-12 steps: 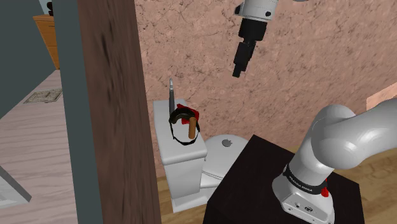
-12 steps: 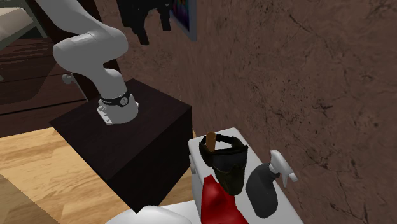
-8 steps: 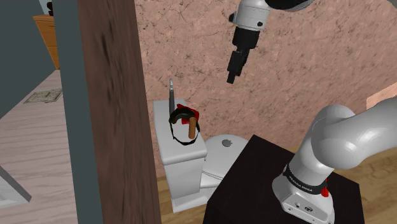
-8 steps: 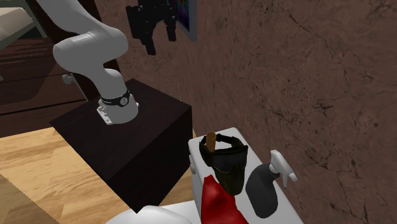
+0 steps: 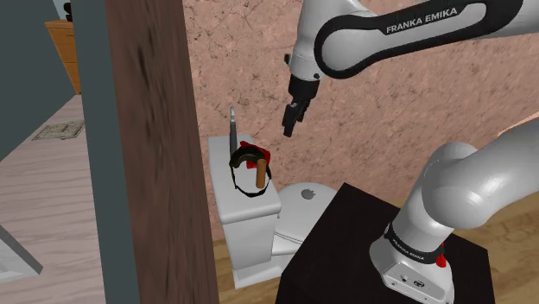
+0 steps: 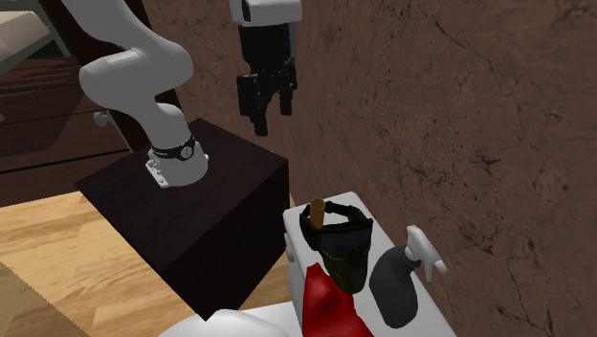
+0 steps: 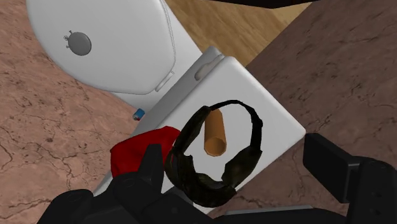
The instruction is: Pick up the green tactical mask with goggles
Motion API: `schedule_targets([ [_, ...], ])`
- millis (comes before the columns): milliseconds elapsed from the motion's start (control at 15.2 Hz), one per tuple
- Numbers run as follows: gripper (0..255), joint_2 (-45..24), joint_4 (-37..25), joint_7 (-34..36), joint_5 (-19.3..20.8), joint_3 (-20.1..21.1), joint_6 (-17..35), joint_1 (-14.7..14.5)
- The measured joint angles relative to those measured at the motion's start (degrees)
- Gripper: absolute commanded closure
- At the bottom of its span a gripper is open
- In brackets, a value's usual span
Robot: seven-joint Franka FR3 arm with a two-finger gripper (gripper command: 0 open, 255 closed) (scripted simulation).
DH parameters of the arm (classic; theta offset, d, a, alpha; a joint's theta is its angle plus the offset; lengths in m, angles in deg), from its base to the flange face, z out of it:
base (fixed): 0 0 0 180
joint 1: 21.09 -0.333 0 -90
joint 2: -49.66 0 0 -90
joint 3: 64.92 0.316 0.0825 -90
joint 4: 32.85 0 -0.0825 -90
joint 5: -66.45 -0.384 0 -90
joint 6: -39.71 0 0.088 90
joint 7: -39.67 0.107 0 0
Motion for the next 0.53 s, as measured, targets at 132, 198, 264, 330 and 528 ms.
schedule_targets([
  [132, 0, -3.8, -0.1, 1.4, 2.1, 1.3, 4.5, 0.9],
  [198, 0, -5.4, 0.4, 2.3, 3.3, 2.0, 7.0, 1.4],
  [264, 0, -7.4, 0.4, 3.5, 4.6, 2.9, 9.3, 1.9],
  [330, 0, -9.4, 0.4, 4.6, 6.0, 3.7, 11.6, 2.6],
  [528, 0, -15.7, -0.4, 8.9, 11.6, 6.0, 17.8, 4.9],
])
